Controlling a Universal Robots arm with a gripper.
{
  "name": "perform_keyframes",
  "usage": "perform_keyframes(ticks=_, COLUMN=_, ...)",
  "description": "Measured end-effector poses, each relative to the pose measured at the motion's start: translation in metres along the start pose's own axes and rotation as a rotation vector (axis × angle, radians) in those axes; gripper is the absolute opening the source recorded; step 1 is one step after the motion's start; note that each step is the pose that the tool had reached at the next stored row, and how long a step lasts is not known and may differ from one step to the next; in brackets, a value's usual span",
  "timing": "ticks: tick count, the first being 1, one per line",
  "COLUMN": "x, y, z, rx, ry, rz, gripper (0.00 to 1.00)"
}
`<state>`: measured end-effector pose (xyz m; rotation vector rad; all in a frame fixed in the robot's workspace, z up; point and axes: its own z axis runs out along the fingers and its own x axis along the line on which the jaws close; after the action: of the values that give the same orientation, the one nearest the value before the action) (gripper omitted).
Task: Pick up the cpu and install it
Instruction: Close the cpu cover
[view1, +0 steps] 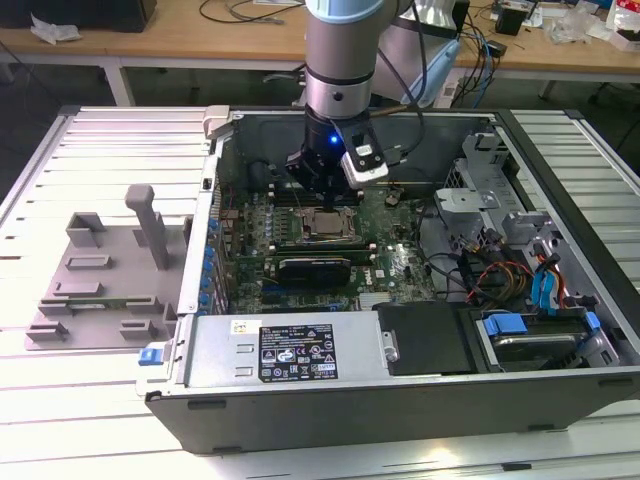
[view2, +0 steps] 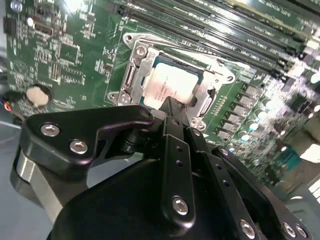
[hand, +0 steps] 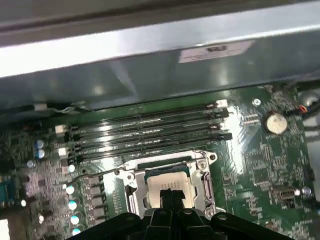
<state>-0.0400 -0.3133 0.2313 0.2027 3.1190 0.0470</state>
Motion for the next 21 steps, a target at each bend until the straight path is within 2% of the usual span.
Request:
perform_keyframes(ticks=3, x=0.0000, y=0.0000, z=0.0004, rx=-0.0004, ry=0.0016, rz=-0.049, gripper=0.11)
perform_keyframes(ticks=6, x=0.0000, y=0.0000, z=0.0006, rx=-0.0004, ry=0.0016, rz=-0.050, gripper=0.11)
perform_keyframes(ticks=7, x=-0.0001, y=0.0001, z=0.0007, rx=0.0032, ry=0.0011, rz=-0.050, gripper=0.11)
perform_keyframes(ticks=8, x=0.0000, y=0.0000, z=0.0007, rx=0.0221, ry=-0.0009, rz=-0.049, gripper=0.11)
perform_keyframes(ticks=9, x=0.0000, y=0.0000, z=0.0008, rx=0.0274, ry=-0.0015, rz=-0.048, gripper=0.11)
perform_keyframes(ticks=12, x=0.0022, y=-0.0004, z=0.0019, rx=0.0274, ry=-0.0036, rz=-0.048, gripper=0.11)
perform_keyframes(ticks=15, x=0.0090, y=-0.0013, z=0.0040, rx=0.0271, ry=-0.0045, rz=-0.048, gripper=0.11)
perform_keyframes(ticks=21, x=0.0121, y=-0.0019, z=0.0089, rx=0.0274, ry=-0.0044, rz=-0.048, gripper=0.11)
